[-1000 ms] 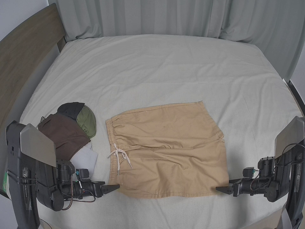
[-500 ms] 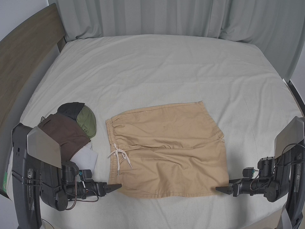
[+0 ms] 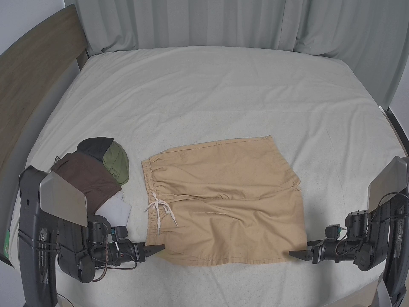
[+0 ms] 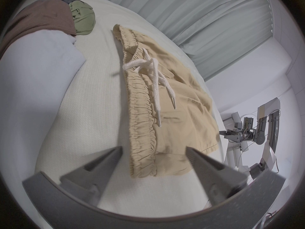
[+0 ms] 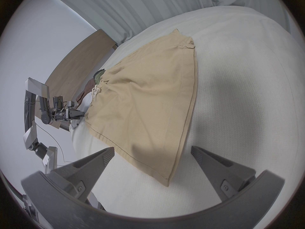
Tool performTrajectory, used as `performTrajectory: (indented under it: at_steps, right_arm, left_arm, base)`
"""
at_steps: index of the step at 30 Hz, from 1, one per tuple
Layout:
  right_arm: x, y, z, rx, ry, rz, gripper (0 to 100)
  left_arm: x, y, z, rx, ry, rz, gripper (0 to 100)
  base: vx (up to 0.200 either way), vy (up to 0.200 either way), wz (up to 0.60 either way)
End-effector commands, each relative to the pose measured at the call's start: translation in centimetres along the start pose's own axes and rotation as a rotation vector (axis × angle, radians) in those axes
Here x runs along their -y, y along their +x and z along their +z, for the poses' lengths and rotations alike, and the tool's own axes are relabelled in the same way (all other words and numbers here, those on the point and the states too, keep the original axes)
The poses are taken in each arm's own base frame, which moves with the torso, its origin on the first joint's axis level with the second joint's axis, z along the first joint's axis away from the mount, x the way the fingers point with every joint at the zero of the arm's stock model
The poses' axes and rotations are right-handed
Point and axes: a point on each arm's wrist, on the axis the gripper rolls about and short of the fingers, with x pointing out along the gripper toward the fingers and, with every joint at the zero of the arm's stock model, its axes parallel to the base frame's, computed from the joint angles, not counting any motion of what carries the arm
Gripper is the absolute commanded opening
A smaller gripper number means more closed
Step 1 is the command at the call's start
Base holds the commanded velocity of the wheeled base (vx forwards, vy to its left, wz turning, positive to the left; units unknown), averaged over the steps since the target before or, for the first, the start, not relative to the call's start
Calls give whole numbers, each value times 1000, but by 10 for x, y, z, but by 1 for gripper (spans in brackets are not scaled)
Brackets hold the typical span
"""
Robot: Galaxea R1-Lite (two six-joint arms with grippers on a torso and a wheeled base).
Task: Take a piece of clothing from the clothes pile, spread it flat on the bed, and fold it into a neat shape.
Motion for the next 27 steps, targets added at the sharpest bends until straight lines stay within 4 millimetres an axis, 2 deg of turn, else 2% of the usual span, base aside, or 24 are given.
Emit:
performTrajectory:
  at_steps: [1, 27]
  right_arm:
    - [0, 0, 0, -1, 1, 0, 100]
    - [-6, -1, -8, -43, 10, 36, 100]
  left_arm:
    - [0, 0, -1, -3, -1, 0, 0]
    - [-2, -1, 0, 0, -3, 5, 0]
  base:
    - [0, 0, 0]
    - [0, 0, 0]
